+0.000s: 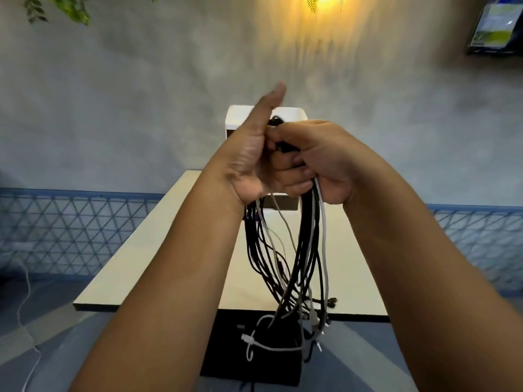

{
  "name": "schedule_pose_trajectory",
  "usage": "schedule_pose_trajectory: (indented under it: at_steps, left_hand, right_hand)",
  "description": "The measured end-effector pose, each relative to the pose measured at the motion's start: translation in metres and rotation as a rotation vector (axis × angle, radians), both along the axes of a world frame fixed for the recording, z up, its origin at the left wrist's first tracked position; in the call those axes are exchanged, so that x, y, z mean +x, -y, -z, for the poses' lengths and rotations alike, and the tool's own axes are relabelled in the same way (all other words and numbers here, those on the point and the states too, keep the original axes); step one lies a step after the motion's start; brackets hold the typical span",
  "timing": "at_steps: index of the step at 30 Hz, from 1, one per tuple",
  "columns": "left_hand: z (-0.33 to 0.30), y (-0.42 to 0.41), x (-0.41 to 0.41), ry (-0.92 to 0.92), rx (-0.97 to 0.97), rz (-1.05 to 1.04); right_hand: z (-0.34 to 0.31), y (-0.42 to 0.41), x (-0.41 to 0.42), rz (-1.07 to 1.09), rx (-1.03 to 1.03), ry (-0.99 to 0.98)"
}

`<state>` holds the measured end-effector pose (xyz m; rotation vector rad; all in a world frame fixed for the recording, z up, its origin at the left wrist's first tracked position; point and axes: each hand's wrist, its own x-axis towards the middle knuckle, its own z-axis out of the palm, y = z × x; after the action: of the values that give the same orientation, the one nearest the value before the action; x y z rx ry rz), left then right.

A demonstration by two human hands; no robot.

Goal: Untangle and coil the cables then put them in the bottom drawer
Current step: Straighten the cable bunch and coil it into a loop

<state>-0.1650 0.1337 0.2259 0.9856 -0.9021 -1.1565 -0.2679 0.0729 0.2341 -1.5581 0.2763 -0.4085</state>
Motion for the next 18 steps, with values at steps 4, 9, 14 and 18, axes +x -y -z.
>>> schedule_pose_trajectory:
  at_steps: [4,9,14,18]
  left_hand:
    - [-0.004,0.01,-0.012,0.077,-0.002,0.045]
    - [-0.003,0.026,-0.026,0.104,-0.109,0.031]
    - [-0.03,0.04,-0.022,-0.346,-0.215,-0.008]
    - [-0.054,0.051,-0.009,-0.503,-0.316,-0.078]
  right_hand:
    - [0.01,0.002,-0.007,0.075,-0.022,0.096]
    - [0.037,0.009,-0.036,0.051,-0.022,0.261]
    - [0.076,0.021,-0.041,0.347,-0.303,0.139]
    - [0.094,0.023,-0.044,0.429,-0.418,0.067]
